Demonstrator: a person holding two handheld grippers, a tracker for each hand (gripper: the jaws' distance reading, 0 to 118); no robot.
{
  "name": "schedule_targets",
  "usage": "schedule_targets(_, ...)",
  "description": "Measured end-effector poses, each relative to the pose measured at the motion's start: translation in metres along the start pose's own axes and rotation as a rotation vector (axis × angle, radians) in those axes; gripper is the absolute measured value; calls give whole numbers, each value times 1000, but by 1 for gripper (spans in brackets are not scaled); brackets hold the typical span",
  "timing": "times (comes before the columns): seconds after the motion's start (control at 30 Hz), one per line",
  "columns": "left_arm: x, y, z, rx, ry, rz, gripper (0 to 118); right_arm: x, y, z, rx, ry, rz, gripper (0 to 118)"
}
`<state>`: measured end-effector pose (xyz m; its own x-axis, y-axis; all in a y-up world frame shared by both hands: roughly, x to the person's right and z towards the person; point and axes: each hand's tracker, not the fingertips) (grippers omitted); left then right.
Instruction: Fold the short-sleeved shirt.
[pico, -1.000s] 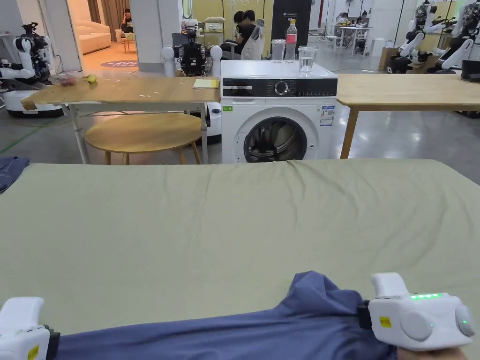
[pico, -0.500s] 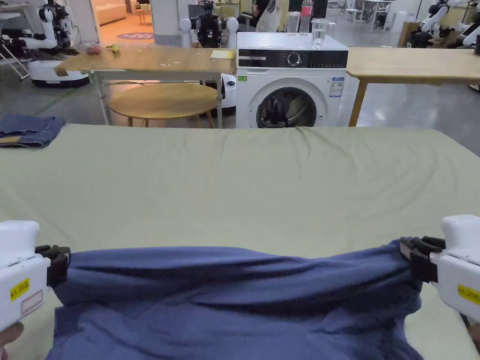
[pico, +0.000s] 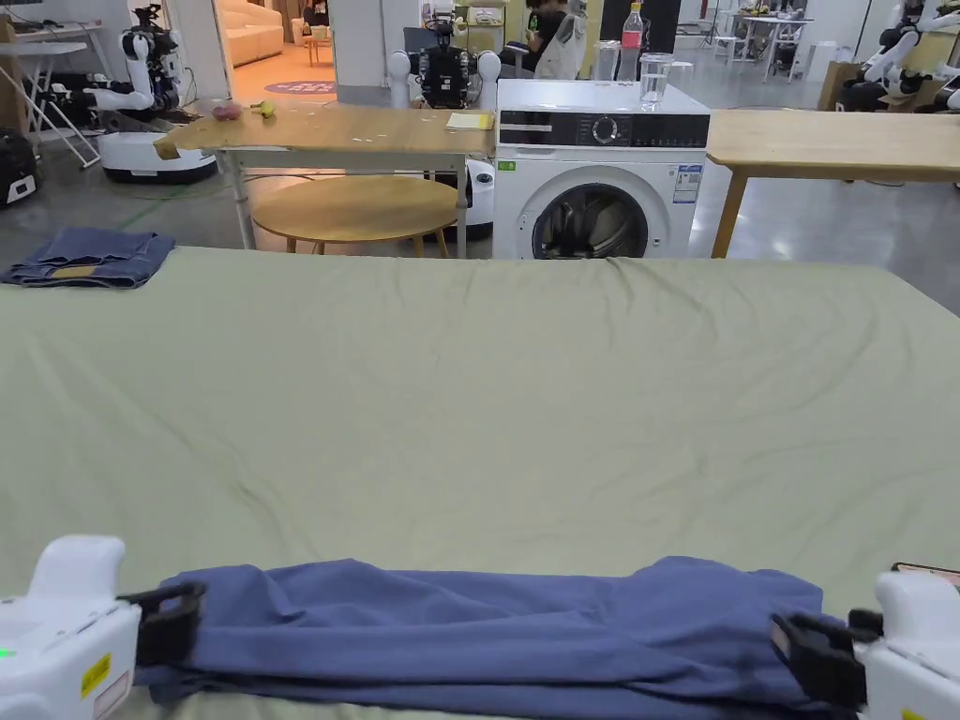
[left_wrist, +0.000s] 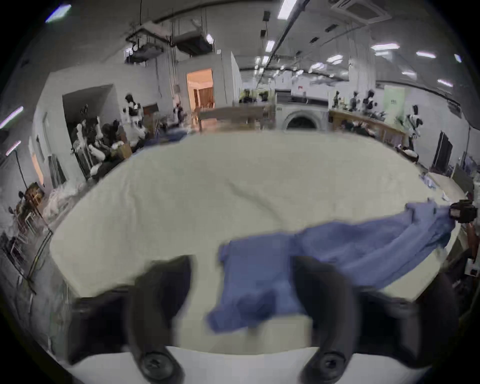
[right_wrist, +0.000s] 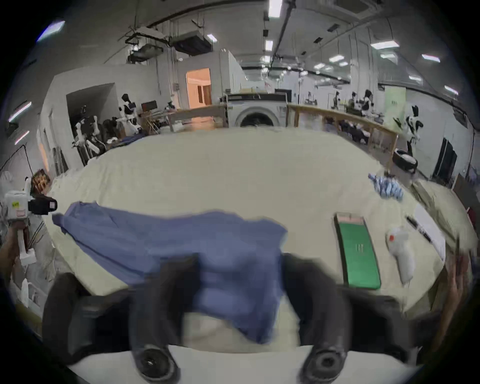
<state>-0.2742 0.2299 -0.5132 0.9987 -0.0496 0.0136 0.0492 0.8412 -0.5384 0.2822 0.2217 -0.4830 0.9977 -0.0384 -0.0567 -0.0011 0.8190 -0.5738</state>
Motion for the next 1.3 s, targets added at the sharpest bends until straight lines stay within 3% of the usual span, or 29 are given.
schedule_targets(0.07,22,28,5,81,-15,-19,108,-23,26,7,103,6,43,95)
schedule_targets(0.13,45,54,3,118,-20,-37,109,-49,52,9,176,-18,70,95)
schedule_targets(0.23,78,78,4,151,-43,-3,108,-80,76,5,225,-16,38,94)
schedule_targets(0.27,85,82,2,148,-54,-1,101,-87,79,4,241,-14,28,88)
schedule_targets(0.3,91,83,2,145,-60,0,80,-93,82,3,249,-9,23,68)
schedule_targets(0.33,95,83,1,152,-68,-1,23,-99,83,1,246,-10,20,23)
schedule_targets(0.37,96,82,-1,148,-74,-6,0,-102,82,-2,246,-17,14,0)
schedule_targets(0.53,67,64,0,125,-67,26,0,-110,79,-4,272,-2,37,0)
schedule_targets(0.67,4,36,0,65,-88,189,0,-116,77,-9,266,3,57,0)
schedule_targets(0.7,-18,27,-4,65,-124,270,17,-118,75,-11,264,3,59,0)
schedule_targets(0.77,-61,1,-6,39,-221,446,91,-123,73,-16,250,14,64,0)
schedule_targets(0.8,-78,-12,-10,9,-243,521,114,-126,72,-18,242,21,67,0)
schedule_targets(1.0,-128,-86,-55,-155,-535,1059,118,-140,67,-34,200,30,89,0)
schedule_targets(1.07,-113,-105,-68,-165,-623,1158,118,-143,67,-35,195,32,86,0)
schedule_targets(1.13,-97,-99,-69,-49,-660,1176,118,-143,67,-36,192,33,89,0)
schedule_targets(1.2,-92,-103,-101,-108,-792,1295,108,-143,67,-37,190,30,92,0)
schedule_targets(1.23,-80,-101,-112,-168,-779,1274,80,-143,68,-38,188,29,89,0)
schedule_targets(1.3,-54,-97,-122,-218,-590,1141,22,-141,68,-41,180,26,85,0)
